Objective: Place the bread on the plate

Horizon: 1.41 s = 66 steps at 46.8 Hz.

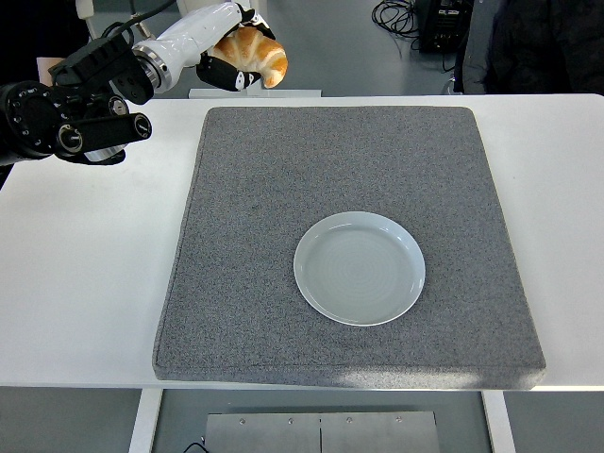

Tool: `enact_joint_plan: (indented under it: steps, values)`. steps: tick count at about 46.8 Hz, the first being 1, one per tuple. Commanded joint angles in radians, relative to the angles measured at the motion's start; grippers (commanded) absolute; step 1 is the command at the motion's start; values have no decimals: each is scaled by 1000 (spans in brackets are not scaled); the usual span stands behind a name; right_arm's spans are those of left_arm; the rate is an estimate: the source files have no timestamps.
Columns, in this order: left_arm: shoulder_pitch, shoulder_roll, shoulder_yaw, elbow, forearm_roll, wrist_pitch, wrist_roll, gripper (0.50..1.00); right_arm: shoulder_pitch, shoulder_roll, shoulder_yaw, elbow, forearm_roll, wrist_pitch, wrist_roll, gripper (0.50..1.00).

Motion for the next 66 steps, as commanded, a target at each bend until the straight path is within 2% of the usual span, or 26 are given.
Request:
enact_joint_plan:
  steps: [1,7,16,23,36,44,50,57,66]
  values:
    - [-16,-17,-4,0,0,0,0,500,0,0,0,0,0,0,0,1000]
    - [-28,-89,-5,2,0,0,-1,500,0,0,0,0,0,-2,0,1000]
    - [-28,-235,-1,40,0,3,-1,500,0,0,0,0,0,0,0,1000]
    - [-28,-310,-5,45,20,8,-21,500,0,0,0,0,0,0,0,1000]
    - [-10,-310,-13,22,159,43,-122,500,0,0,0,-2,0,0,0,1000]
    - [-7,-310,-13,-49,176,46,-184,500,-1,0,0,-2,0,0,0,1000]
    - [-2,-310,-5,-113,178,69,-219,500,0,0,0,-2,0,0,0,1000]
    - [36,-310,1,-136,205,75,-231,500,-1,0,0,-2,-1,0,0,1000]
    - [150,-310,-1,-117,267,75,-231,500,0,0,0,-2,0,0,0,1000]
